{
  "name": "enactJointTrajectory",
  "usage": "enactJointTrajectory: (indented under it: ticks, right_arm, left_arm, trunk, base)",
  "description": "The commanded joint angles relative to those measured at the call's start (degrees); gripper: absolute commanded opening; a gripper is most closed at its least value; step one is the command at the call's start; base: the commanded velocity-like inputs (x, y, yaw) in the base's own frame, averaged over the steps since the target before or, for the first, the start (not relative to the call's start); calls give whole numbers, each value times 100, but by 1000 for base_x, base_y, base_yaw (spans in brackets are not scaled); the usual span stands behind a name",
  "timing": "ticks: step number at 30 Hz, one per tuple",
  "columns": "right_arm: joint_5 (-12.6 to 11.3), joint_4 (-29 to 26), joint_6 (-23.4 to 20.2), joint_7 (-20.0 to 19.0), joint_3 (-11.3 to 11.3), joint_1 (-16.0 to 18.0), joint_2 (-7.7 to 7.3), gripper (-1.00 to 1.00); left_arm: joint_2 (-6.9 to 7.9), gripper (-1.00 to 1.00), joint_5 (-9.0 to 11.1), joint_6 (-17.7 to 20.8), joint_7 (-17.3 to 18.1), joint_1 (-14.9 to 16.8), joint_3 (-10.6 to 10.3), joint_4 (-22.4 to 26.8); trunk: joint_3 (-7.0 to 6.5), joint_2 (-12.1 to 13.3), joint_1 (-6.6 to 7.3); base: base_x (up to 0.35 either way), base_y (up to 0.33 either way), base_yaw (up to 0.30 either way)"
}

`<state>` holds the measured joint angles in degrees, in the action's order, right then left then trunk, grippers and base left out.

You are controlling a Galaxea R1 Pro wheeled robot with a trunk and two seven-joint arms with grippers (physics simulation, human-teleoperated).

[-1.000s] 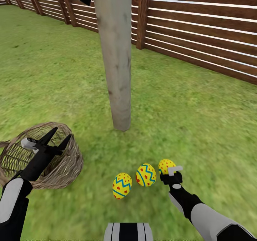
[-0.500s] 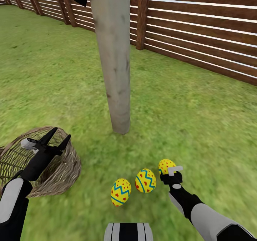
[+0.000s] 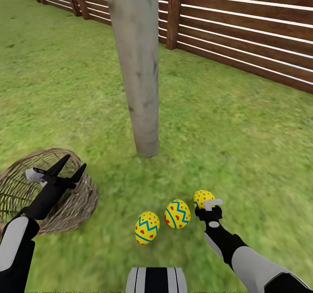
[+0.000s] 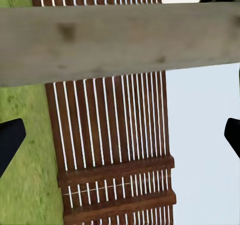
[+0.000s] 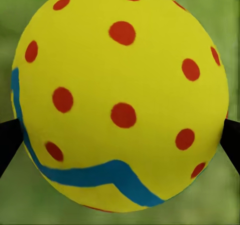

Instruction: Take the three Easter eggs out of the wicker basket on the lawn in the garden, then place them on the lawn next to a single tree (choose any tree) so that all three eggs are next to the same tree and none are left in the basket.

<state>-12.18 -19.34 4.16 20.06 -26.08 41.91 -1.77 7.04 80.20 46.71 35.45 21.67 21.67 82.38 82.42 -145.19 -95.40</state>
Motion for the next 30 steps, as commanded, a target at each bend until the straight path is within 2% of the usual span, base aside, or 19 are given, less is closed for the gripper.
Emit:
enactJointTrajectory:
  ticks: [1, 5, 6, 26, 30]
  right_arm:
    - [-151, 204, 23, -248, -55, 1, -8, -100]
    - [-161, 195, 19, -248, -55, 1, -8, -100]
    - [-166, 194, 17, -248, -55, 1, -8, 100]
    - [-180, 183, 173, -301, -46, 1, -11, 100]
    - [-166, 184, 171, -301, -46, 1, -12, 100]
  left_arm:
    - [-1, 100, 13, 32, 6, 4, 3, -2]
    - [-1, 100, 13, 32, 6, 4, 3, -10]
    - [-1, 100, 13, 32, 6, 4, 5, -11]
    - [-1, 100, 13, 32, 6, 4, 12, -20]
    - [-1, 100, 13, 32, 6, 4, 12, -20]
  trunk:
    - [26, -1, -5]
    - [26, -1, -5]
    - [26, -1, -5]
    - [26, -1, -5]
    - [-62, 4, 5]
  base:
    - [0, 0, 0]
    - [0, 0, 0]
    - [0, 0, 0]
    - [0, 0, 0]
    - [0, 0, 0]
